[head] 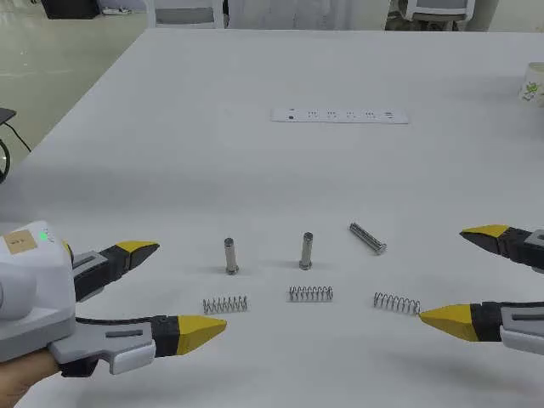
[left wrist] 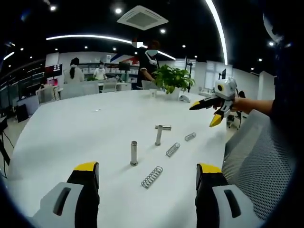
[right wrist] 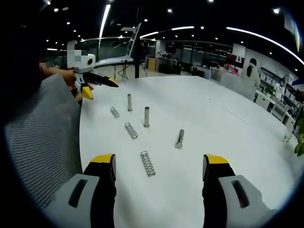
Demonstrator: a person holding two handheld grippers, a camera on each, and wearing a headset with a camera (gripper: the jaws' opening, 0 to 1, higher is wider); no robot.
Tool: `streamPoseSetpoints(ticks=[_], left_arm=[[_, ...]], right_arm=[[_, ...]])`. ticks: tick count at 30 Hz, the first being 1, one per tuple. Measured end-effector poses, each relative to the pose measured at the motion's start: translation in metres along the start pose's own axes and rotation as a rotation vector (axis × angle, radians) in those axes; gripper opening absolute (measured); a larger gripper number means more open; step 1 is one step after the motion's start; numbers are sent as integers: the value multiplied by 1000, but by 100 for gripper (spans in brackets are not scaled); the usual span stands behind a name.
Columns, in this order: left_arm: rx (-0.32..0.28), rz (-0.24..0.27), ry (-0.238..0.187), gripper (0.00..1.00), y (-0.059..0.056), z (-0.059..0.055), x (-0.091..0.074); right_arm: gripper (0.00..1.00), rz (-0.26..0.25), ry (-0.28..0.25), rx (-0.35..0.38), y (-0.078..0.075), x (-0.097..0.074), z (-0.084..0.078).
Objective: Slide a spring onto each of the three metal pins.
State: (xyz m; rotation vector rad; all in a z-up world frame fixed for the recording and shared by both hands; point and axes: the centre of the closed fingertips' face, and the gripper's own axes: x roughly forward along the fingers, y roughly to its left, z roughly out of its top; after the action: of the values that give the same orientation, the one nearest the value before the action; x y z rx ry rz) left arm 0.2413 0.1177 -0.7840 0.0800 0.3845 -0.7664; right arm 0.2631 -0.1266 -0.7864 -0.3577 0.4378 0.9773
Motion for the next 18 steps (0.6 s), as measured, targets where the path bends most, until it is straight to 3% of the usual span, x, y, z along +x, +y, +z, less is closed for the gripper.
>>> streamPoseSetpoints(ticks=[18], left_arm=[[-1, 2, 1, 78, 0, 0, -1]], right_arm=[[73, 2, 4, 1, 0, 1, -1]])
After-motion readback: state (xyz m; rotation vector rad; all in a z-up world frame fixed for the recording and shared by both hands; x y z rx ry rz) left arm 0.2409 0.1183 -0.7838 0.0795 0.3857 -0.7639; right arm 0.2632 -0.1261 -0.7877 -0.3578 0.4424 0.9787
